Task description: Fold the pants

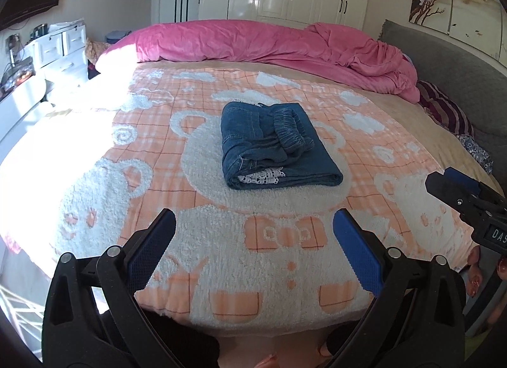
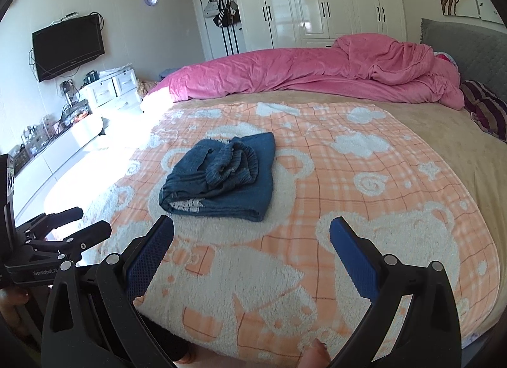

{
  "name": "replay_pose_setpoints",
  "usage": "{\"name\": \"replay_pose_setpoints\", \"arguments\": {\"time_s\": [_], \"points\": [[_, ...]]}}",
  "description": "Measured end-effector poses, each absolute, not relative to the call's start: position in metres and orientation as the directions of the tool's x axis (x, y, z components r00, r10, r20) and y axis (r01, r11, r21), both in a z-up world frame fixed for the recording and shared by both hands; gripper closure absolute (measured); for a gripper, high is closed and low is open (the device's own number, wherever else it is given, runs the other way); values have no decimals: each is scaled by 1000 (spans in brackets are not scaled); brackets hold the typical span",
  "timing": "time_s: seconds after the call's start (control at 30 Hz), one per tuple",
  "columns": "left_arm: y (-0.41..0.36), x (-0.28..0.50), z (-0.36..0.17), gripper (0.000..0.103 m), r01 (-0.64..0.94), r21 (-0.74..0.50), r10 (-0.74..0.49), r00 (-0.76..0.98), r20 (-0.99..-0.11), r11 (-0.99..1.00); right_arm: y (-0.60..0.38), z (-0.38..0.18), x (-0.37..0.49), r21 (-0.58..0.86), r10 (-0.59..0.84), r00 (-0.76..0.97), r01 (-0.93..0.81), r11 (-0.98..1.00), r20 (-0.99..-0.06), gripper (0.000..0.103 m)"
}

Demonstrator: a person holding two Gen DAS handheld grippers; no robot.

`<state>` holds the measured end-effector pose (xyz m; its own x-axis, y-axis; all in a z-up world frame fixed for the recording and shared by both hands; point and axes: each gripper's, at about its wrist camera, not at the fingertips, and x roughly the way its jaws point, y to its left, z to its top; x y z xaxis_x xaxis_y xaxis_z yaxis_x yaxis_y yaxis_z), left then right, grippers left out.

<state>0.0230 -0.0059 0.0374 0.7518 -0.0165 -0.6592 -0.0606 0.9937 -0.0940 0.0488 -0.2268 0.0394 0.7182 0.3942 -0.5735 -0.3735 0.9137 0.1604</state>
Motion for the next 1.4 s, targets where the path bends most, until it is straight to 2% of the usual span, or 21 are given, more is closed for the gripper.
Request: {"name": "replay_pose_setpoints", "arguments": {"time_s": [0.3,0.6,0.9,1.4], "points": [[-4,16,9,10,-75,-103,-18,722,-692,992,-225,7,42,156,368,698,-349,924,-615,5],[-4,9,-7,10,-82,-114,-17,739,-674,990,-227,-5,35,146,368,725,-352,925,-582,5],[-8,15,-26,10,-84,-108,-18,703,-711,991,-226,-33,40,161,357,674,-337,928,-647,5],[-5,17,-29,10,-98,-89,4,694,-720,991,-227,-36,43,168,355,665,-330,929,-657,5]]}}
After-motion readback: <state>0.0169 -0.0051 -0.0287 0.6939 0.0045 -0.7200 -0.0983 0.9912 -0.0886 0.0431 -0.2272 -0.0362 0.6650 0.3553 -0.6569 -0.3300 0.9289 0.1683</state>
